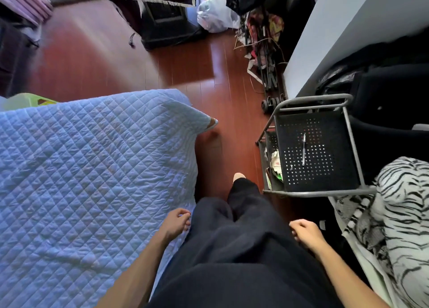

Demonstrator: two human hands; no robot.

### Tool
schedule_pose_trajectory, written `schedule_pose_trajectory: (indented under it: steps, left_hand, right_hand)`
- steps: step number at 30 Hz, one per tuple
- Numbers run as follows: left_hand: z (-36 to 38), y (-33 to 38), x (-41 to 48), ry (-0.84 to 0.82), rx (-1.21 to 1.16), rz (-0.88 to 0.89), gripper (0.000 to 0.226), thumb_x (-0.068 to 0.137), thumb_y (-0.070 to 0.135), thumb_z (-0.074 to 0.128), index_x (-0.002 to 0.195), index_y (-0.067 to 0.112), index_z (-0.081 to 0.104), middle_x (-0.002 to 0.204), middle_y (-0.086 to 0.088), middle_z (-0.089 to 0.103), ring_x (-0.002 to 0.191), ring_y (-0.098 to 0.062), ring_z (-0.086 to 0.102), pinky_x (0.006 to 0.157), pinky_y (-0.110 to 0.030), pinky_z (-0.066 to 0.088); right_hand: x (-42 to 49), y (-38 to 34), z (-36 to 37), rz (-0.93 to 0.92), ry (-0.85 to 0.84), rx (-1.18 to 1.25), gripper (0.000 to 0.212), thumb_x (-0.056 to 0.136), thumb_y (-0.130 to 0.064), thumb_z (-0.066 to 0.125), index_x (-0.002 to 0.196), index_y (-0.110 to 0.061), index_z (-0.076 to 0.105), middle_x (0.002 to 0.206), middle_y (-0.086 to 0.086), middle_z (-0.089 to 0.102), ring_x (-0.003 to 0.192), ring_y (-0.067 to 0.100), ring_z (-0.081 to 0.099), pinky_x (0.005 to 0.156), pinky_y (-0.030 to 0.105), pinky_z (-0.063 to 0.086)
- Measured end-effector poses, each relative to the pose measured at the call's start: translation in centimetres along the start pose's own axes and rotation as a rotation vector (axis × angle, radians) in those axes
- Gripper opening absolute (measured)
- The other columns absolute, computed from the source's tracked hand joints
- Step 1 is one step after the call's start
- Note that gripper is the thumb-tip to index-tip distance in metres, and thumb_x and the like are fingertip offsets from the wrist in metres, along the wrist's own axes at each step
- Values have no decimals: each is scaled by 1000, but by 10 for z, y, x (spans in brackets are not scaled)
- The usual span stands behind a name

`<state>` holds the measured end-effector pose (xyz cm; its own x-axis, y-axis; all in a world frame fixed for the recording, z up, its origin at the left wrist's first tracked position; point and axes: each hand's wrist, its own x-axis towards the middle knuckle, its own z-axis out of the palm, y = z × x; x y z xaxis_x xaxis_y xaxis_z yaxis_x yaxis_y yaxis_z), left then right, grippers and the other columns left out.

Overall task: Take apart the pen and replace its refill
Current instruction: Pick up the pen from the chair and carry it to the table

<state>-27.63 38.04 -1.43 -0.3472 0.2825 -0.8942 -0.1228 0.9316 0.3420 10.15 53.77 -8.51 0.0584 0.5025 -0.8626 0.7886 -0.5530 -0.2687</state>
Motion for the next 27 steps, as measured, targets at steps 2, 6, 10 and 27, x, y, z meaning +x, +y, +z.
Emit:
schedule_pose_trajectory:
  steps: [2,6,10,27]
  left_hand:
    - [-6,7,5,4,10,-37,21,106,7,46,115,-5,60,69,-9,54,54,-16,46,47,-20,38]
    - [-19,18,8,31,156,-55,23,105,9,48,114,-4,65,77,-10,58,57,-15,48,45,-18,38]
    - [-38,40,16,15,241,-55,26,105,9,47,116,-5,66,87,-15,61,60,-14,51,48,-16,40]
    - [-49,228,107,-164,527,115,18,103,9,49,106,3,66,81,-12,65,59,-18,57,48,-21,44]
  right_hand:
    - [12,-44,-8,-53,-19,3,16,104,-14,64,97,-7,76,72,4,70,57,15,59,48,22,39]
    - [28,-123,-19,-156,-19,45,17,104,-17,65,92,-12,75,73,3,71,58,13,60,55,22,44]
    - [36,-178,-21,-208,-28,125,17,102,-22,65,91,-16,76,77,2,74,62,15,64,72,30,51]
    - [32,-167,-4,119,172,473,14,103,-6,62,92,-8,70,75,8,68,64,19,59,71,32,49]
